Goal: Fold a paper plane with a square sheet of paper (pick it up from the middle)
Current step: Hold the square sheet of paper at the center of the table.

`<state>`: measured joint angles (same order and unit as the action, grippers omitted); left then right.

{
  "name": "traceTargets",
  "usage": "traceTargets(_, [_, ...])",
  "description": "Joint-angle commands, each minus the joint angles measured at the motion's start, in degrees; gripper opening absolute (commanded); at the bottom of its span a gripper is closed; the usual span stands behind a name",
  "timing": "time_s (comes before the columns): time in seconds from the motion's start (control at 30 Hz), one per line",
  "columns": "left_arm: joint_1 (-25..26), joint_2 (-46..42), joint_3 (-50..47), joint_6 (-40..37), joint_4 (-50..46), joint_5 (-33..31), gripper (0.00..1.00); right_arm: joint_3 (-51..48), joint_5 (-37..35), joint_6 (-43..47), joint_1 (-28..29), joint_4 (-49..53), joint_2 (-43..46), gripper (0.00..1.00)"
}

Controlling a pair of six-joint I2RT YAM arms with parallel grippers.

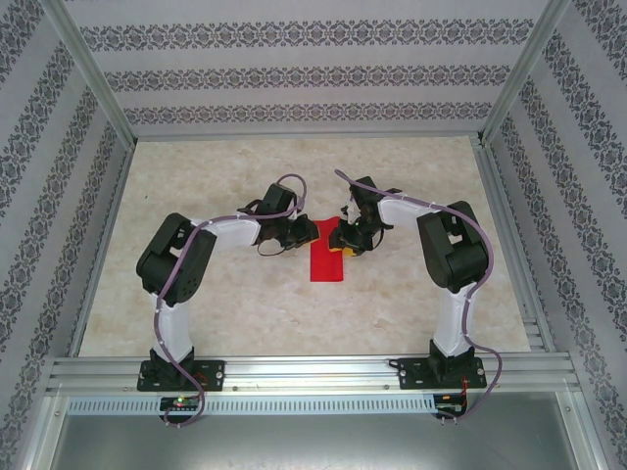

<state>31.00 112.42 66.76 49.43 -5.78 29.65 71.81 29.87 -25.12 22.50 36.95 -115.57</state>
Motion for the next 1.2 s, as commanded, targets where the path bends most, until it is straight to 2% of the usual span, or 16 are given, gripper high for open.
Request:
traceTargets(0.0, [1.13, 1.72, 1.78, -1.78, -2.29, 1.89, 0.16, -5.01, -14.52, 1.31, 0.62, 0.31, -9.46, 0.36])
traceTargets(0.33, [1.31, 4.67, 2.05, -1.13, -3.76, 2.14, 0.13, -5.37, -14.00, 1.31, 0.61, -0.47, -10.09, 0.36])
traceTargets(0.67, [1.43, 8.24, 2.23, -3.05, -15.30, -4.09, 0.09, -5.41, -13.02, 0.48, 0.61, -1.26, -7.72, 0.36])
traceTargets(0.9, [1.48, 10.27, 4.02, -4.99, -22.72, -7.41, 0.07, -4.45, -5.88, -4.18, 0.35, -5.00, 4.04, 0.42])
traceTargets(1.07, [1.53, 11.33, 4.61, -5.22, -24.97, -8.73, 0.05, -2.74, -9.44, -6.31, -0.57, -3.45, 12.78, 0.47])
traceTargets(1.17, [1.52, 11.38, 4.61, -5.29, -25.07, -9.14, 0.04, -2.93, -13.32, -6.25, -0.64, -2.10, 15.43, 0.40])
